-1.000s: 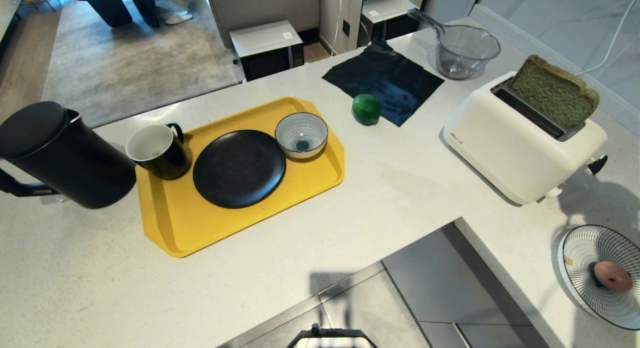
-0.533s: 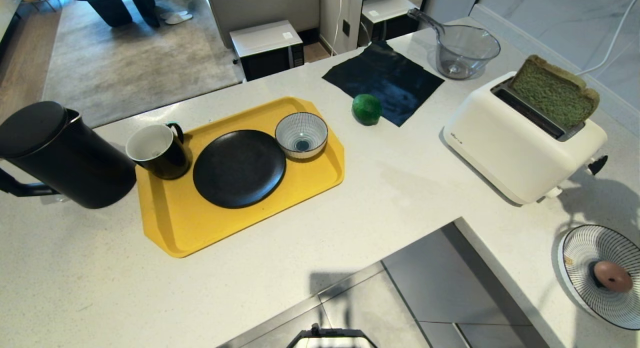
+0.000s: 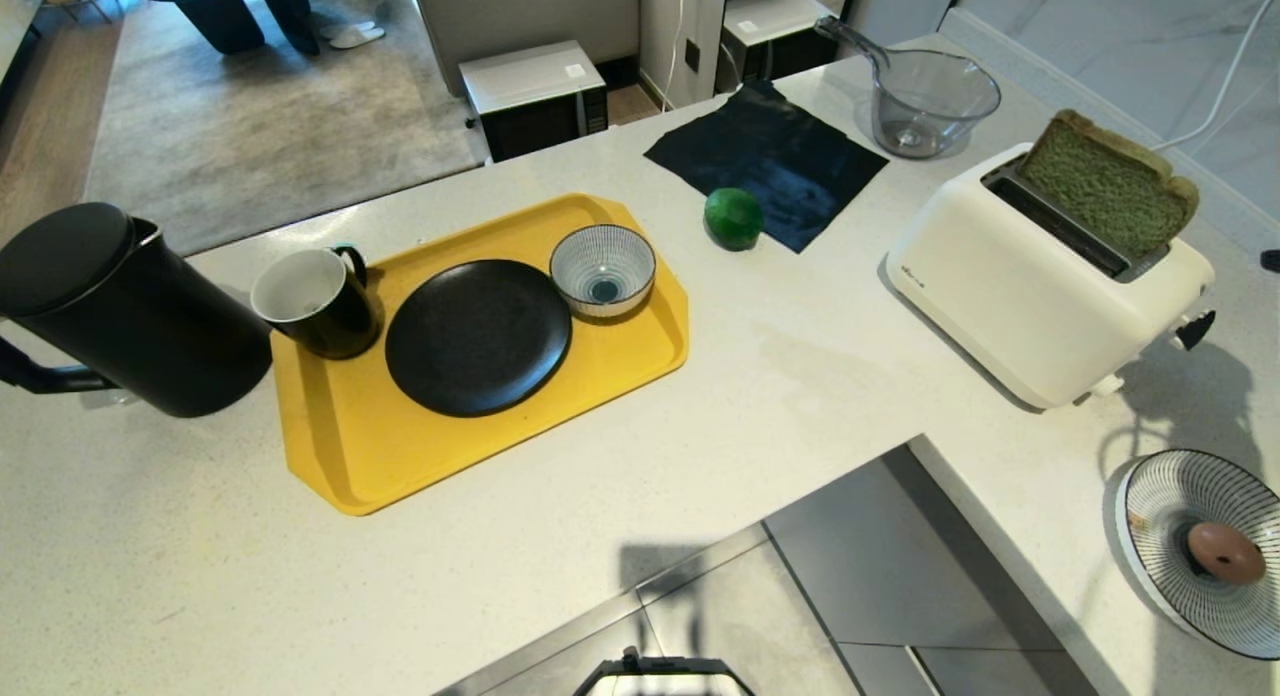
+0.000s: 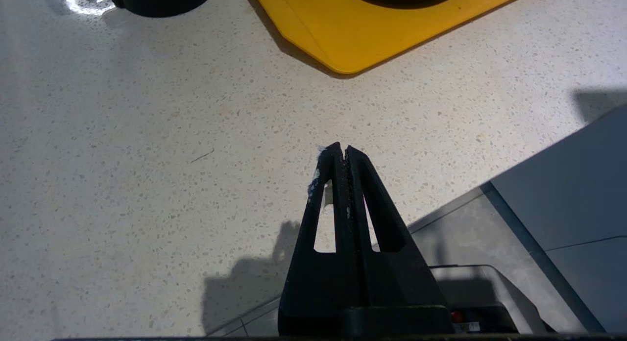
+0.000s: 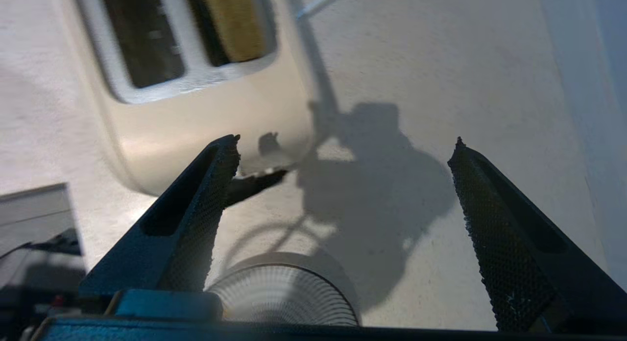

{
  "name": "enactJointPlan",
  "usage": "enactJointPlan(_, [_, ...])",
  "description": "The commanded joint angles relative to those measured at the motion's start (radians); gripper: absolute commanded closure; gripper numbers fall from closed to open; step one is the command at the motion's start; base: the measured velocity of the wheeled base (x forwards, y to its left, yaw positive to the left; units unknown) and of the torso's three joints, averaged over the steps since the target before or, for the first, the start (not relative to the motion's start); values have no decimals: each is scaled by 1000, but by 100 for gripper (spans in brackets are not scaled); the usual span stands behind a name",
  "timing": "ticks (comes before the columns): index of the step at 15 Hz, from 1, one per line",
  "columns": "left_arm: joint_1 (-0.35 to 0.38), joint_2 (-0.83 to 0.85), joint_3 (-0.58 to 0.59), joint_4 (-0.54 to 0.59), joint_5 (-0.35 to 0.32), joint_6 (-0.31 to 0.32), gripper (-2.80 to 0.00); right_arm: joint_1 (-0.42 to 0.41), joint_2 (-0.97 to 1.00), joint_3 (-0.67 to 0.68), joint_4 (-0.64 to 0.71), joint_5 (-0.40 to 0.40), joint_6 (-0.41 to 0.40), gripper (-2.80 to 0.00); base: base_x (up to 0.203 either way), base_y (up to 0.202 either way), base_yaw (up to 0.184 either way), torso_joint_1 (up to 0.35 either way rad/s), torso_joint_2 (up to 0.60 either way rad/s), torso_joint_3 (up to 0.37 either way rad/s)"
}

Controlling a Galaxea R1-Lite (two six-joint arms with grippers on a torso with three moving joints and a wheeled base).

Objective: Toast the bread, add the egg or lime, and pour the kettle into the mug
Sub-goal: Put the baked bread on a plate

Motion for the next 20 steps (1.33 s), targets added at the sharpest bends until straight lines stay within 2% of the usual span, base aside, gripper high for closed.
enactJointPlan(1, [0, -2, 17, -1, 0, 0, 0, 0, -7, 34, 6, 156, -6, -280, 0, 0, 0, 0, 0, 0])
enactJointPlan(2, [0, -2, 17, -1, 0, 0, 0, -6, -15, 52, 8, 228, -6, -280, 0, 0, 0, 0, 0, 0])
enactJointPlan(3, [0, -2, 17, -1, 0, 0, 0, -8, -17, 58, 8, 262, -5, -280, 0, 0, 0, 0, 0, 0])
enactJointPlan(10, [0, -2, 17, -1, 0, 0, 0, 59, 45, 38, -7, 273, -5, -280, 0, 0, 0, 0, 0, 0])
enactJointPlan(14, [0, -2, 17, -1, 0, 0, 0, 110, 119, -45, -22, 271, 36, -280, 0, 0, 0, 0, 0, 0])
enactJointPlan(20, [0, -2, 17, -1, 0, 0, 0, 113, 230, -189, -23, 251, 54, -280, 0, 0, 0, 0, 0, 0])
